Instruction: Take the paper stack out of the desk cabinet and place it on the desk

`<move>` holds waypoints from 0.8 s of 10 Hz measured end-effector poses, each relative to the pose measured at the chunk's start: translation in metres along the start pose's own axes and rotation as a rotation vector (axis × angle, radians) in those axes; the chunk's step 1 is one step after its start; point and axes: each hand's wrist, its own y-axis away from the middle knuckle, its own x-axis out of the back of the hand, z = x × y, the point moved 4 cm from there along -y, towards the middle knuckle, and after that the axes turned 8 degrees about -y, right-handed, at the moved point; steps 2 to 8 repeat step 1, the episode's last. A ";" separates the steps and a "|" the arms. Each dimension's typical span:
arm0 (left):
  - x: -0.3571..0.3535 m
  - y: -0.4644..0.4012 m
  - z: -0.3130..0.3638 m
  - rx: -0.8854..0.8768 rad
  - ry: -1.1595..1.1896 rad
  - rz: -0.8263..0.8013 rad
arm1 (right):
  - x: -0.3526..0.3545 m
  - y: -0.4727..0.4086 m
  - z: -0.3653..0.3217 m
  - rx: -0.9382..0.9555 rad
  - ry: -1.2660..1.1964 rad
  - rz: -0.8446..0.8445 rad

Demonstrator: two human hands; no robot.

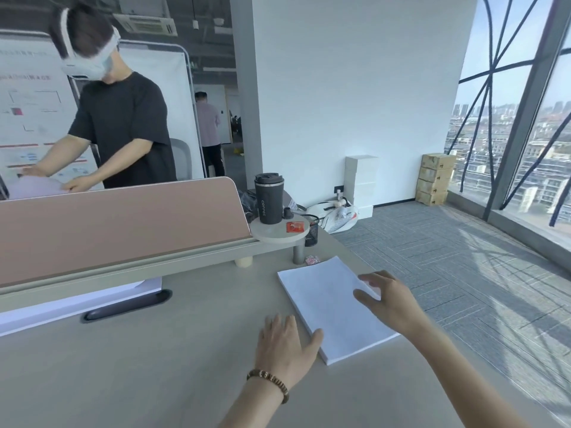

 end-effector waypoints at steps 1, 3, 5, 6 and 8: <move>0.049 0.034 -0.001 -0.085 0.272 0.202 | 0.026 0.033 -0.057 0.148 -0.200 0.150; 0.049 0.034 -0.001 -0.085 0.272 0.202 | 0.026 0.033 -0.057 0.148 -0.200 0.150; 0.049 0.034 -0.001 -0.085 0.272 0.202 | 0.026 0.033 -0.057 0.148 -0.200 0.150; 0.049 0.034 -0.001 -0.085 0.272 0.202 | 0.026 0.033 -0.057 0.148 -0.200 0.150; 0.049 0.034 -0.001 -0.085 0.272 0.202 | 0.026 0.033 -0.057 0.148 -0.200 0.150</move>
